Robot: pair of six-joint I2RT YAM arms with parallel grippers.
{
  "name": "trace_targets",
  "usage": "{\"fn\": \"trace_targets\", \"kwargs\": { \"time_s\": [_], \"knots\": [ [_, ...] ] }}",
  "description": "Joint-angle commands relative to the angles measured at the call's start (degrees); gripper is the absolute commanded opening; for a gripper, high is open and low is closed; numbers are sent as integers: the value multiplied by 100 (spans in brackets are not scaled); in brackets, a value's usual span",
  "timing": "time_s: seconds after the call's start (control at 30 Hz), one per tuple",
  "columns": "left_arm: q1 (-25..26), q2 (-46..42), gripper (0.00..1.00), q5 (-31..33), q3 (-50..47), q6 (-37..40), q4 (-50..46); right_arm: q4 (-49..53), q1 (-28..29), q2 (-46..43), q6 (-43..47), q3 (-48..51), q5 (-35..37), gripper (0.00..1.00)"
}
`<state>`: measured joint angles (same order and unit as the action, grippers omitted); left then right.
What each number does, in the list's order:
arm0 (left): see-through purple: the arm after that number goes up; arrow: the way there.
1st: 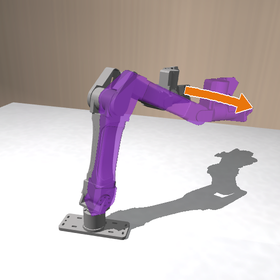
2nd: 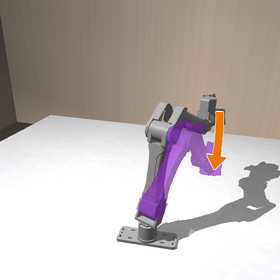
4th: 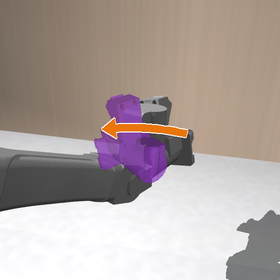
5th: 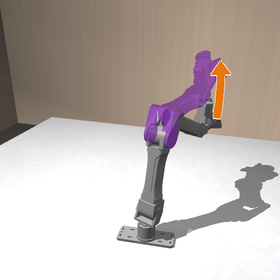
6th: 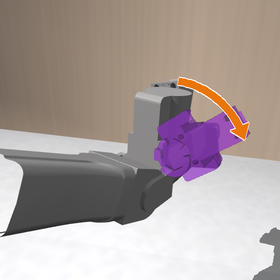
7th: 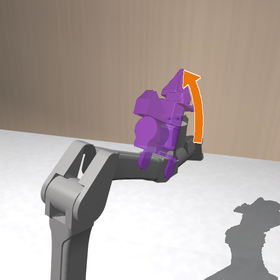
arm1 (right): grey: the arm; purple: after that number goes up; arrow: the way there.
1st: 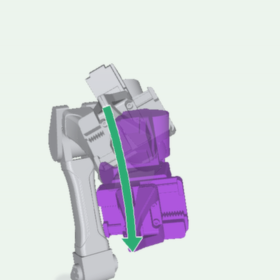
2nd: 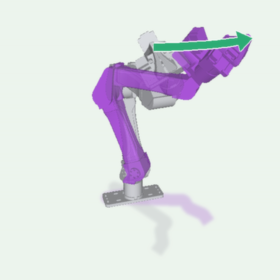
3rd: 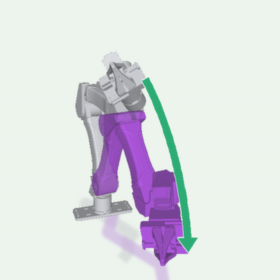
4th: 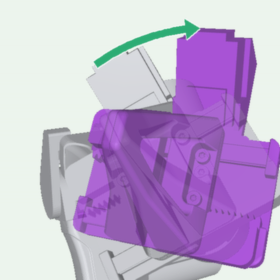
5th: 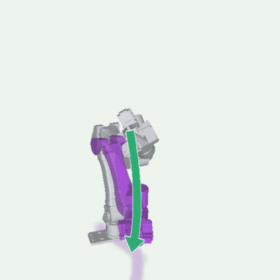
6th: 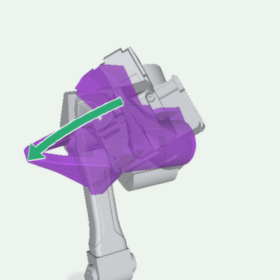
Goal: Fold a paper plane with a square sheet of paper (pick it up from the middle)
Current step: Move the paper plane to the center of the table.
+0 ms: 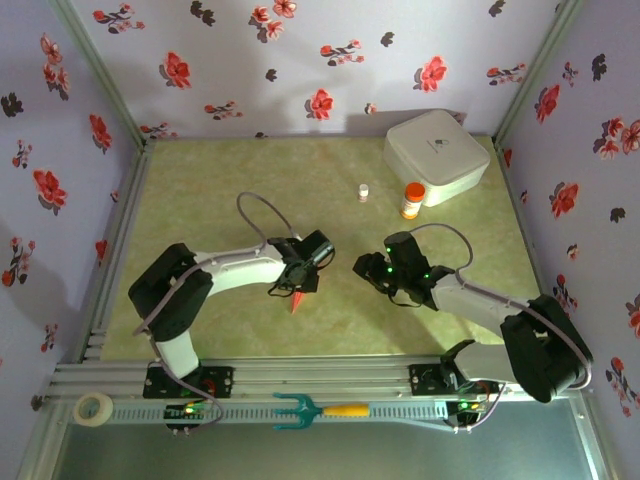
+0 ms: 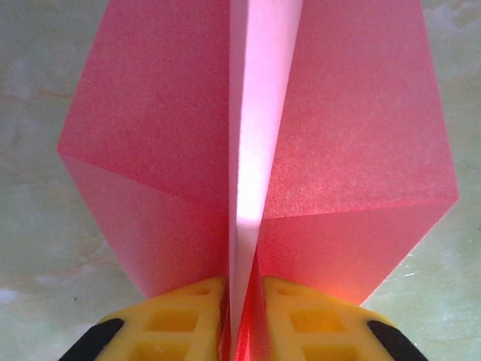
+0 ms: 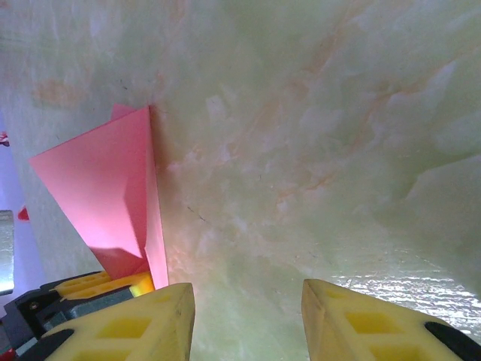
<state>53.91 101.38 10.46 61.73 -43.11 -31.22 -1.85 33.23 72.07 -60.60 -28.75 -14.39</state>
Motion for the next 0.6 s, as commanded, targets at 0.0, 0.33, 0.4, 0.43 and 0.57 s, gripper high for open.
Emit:
{"fn": "trace_targets", "kwargs": {
  "time_s": [0.0,0.33,0.4,0.43,0.57],
  "knots": [
    [35,183,19,-31,175,95,-180,-142,-36,69,-64,71,-46,43],
    [-10,404,21,-99,190,-103,-223,-213,-36,105,-97,89,-88,43],
    [-35,441,23,-101,190,-170,-242,-211,-36,101,-105,89,-90,43],
    [-54,461,23,-108,190,-237,-263,-212,-36,96,-107,90,-98,43],
    [-91,410,32,-171,96,-508,-139,-219,-36,61,-108,106,-108,43]
  ]
}}
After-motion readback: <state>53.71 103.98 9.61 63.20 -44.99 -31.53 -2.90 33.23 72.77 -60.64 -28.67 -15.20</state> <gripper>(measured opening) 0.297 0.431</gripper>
